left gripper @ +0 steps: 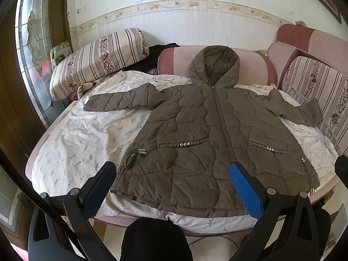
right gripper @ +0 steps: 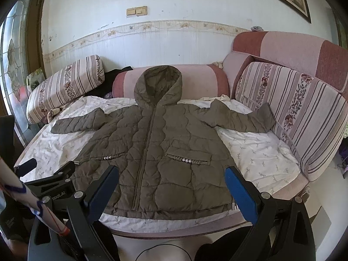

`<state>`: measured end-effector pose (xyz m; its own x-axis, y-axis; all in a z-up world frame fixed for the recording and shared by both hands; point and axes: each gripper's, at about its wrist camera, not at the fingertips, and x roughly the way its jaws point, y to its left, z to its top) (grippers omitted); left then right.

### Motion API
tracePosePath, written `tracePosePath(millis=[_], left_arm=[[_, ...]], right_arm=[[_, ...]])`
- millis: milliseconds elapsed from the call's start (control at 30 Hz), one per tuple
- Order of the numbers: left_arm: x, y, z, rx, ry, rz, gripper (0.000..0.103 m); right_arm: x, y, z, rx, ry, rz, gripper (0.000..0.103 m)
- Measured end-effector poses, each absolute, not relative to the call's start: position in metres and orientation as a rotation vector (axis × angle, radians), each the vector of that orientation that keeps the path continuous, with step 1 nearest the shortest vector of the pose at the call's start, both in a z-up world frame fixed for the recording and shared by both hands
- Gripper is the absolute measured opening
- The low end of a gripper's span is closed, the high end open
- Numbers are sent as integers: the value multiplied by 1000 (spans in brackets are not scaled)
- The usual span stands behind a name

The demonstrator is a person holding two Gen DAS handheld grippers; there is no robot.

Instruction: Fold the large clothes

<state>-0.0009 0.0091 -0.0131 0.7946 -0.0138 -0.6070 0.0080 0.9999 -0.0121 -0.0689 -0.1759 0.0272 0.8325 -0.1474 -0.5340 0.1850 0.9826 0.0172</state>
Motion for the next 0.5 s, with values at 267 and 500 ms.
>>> tracePosePath(millis=[267,500], left_arm=[[-14,25,15,-63,681,54,103],[-17,65,67,-217,627,81,103]], right_arm=[[-79,-192,38,95,526,-155,100],[-95,-246,80,209,423,-219,100]])
